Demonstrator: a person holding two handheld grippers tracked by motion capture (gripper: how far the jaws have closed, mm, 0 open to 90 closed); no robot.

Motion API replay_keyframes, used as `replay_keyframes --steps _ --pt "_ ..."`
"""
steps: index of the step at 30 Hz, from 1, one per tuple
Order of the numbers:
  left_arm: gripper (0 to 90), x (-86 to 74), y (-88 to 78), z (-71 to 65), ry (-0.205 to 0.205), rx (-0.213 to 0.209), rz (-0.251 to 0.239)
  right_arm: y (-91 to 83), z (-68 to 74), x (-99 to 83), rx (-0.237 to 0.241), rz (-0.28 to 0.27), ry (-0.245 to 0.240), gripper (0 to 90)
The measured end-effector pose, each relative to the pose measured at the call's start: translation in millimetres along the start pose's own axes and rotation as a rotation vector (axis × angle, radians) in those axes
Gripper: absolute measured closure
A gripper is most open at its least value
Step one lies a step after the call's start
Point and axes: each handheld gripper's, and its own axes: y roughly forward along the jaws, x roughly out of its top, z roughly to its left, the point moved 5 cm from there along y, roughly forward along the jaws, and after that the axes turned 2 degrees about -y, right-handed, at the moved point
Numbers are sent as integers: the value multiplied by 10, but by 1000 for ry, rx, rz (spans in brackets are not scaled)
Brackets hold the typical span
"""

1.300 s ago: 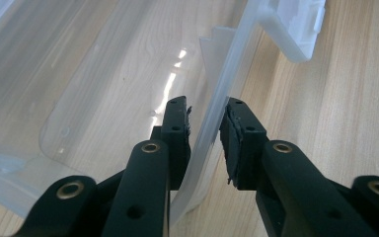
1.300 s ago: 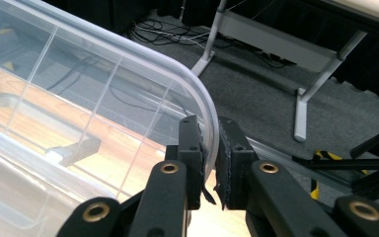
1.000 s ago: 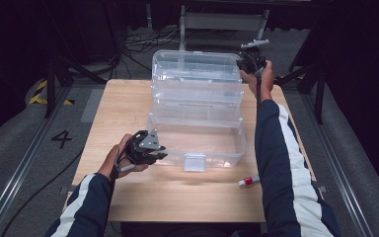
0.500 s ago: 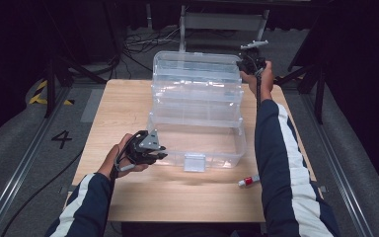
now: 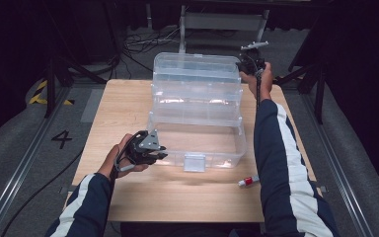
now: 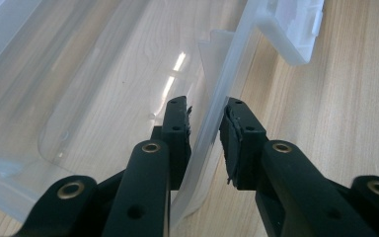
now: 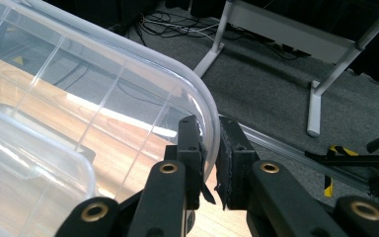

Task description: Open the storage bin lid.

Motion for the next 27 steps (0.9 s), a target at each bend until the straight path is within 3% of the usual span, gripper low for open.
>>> replay_keyframes --steps 13,27 --pt "739 -2 4 -3 -2 3 -7 64 -13 -19 14 26 16 822" --pt "729 -1 20 -9 -7 -6 -19 207 -61 -114 48 128 45 817"
